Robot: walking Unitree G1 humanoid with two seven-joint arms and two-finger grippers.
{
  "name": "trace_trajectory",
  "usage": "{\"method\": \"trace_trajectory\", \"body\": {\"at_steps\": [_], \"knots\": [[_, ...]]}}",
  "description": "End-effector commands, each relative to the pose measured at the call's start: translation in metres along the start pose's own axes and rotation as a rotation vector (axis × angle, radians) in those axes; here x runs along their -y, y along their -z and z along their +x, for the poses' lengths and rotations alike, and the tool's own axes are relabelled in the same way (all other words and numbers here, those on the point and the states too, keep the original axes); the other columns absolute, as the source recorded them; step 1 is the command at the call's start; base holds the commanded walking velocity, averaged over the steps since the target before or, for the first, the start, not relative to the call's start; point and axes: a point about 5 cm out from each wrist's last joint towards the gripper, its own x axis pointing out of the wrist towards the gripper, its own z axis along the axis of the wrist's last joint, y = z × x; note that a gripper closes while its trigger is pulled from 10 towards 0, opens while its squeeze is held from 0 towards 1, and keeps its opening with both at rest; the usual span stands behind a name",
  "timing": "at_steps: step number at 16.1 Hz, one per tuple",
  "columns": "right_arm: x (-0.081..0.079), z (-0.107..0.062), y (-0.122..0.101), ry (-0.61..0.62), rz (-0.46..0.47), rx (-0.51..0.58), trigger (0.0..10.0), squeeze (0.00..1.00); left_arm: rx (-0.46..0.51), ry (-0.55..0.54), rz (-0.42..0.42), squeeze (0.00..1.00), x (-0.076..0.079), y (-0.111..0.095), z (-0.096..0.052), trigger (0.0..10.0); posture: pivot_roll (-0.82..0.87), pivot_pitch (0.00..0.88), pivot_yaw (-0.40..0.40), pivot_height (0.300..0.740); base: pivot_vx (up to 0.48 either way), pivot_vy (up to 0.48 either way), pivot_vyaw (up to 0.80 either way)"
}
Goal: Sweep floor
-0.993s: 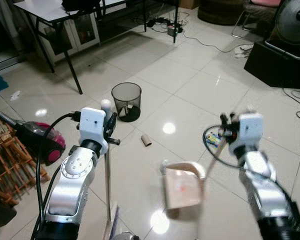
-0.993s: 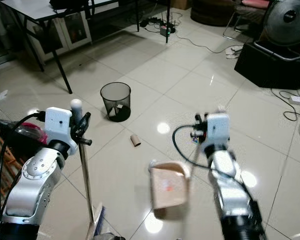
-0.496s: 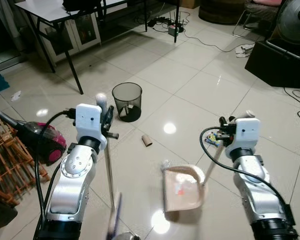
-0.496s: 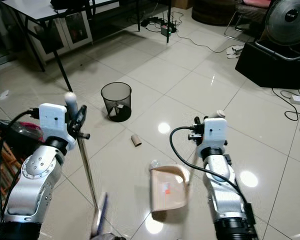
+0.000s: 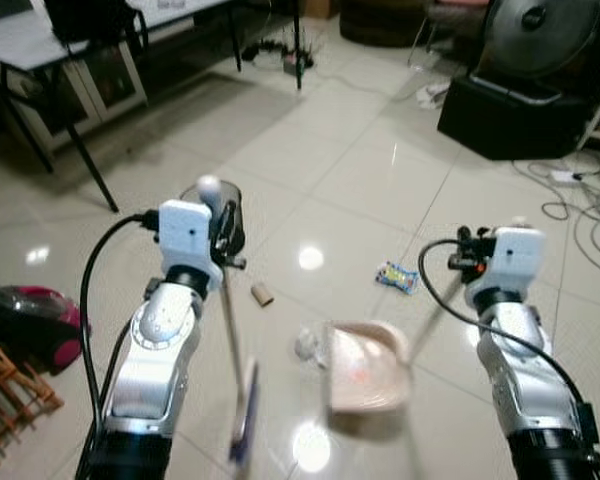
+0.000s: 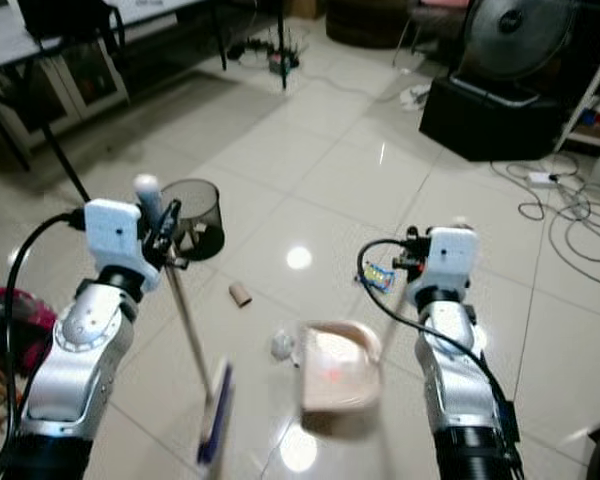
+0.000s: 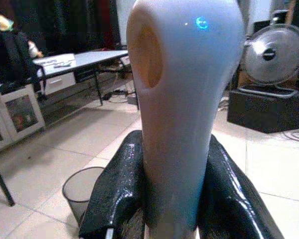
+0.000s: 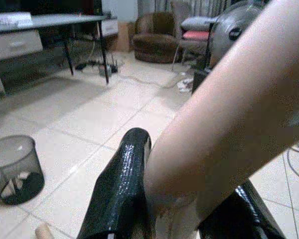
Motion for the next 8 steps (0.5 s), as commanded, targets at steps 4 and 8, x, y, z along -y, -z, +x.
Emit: {"method": "trace_trajectory", "body": {"at_steps": [4,8], "knots": [[-0.0009,0.0057,-0.0069,0.033,-0.028,0.013,10.0,0.00,0.013,-0.024,0.045,0.00,-0.0071,-0.0024,0.0038,10.0,0.00,0.000,0.065,0.740,0.405,0.000,0.00],[-0.0027,0.0028,-0.0069,0.018,-0.040,0.028,10.0,0.00,0.019,-0.015,0.041,0.00,-0.0071,-0.0024,0.0057,10.0,0.00,0.000,0.071,0.740,0.409,0.000,0.00]]}}
